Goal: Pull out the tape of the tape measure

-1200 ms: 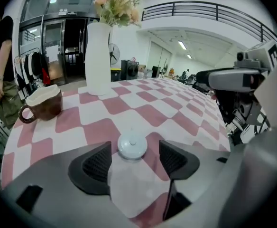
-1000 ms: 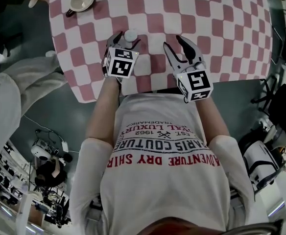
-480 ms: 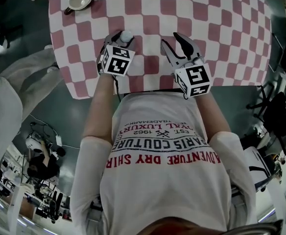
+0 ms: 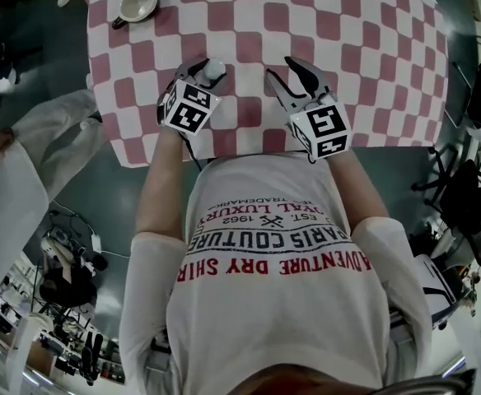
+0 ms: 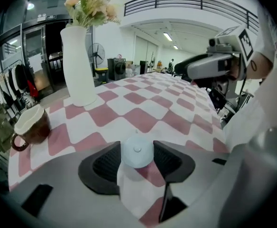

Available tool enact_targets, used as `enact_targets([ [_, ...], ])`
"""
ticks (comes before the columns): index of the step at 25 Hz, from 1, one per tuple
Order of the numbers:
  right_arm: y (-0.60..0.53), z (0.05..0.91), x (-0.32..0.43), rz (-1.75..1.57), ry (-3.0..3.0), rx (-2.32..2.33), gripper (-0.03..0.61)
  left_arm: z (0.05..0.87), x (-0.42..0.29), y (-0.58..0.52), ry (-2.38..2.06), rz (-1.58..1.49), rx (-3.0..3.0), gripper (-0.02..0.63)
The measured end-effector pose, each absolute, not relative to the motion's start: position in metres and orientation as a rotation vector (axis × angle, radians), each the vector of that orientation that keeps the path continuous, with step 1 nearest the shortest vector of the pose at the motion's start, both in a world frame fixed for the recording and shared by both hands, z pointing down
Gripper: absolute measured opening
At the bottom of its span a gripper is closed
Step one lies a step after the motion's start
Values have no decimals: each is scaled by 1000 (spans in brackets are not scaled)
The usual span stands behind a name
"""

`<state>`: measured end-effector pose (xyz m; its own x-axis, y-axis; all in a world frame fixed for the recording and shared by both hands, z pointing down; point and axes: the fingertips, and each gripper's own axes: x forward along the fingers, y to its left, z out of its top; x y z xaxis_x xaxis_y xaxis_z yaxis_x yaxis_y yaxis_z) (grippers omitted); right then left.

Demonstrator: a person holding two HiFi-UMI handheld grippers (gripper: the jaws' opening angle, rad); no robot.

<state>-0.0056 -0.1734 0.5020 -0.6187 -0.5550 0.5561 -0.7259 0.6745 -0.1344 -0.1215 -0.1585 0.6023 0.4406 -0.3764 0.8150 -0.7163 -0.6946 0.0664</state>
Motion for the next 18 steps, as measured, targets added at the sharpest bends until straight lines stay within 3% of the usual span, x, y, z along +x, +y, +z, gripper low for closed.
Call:
enact_targets([
  [18,-138,478,-26,139,-2501,364,176,485,-45,-143,-491,1254,2793,232],
])
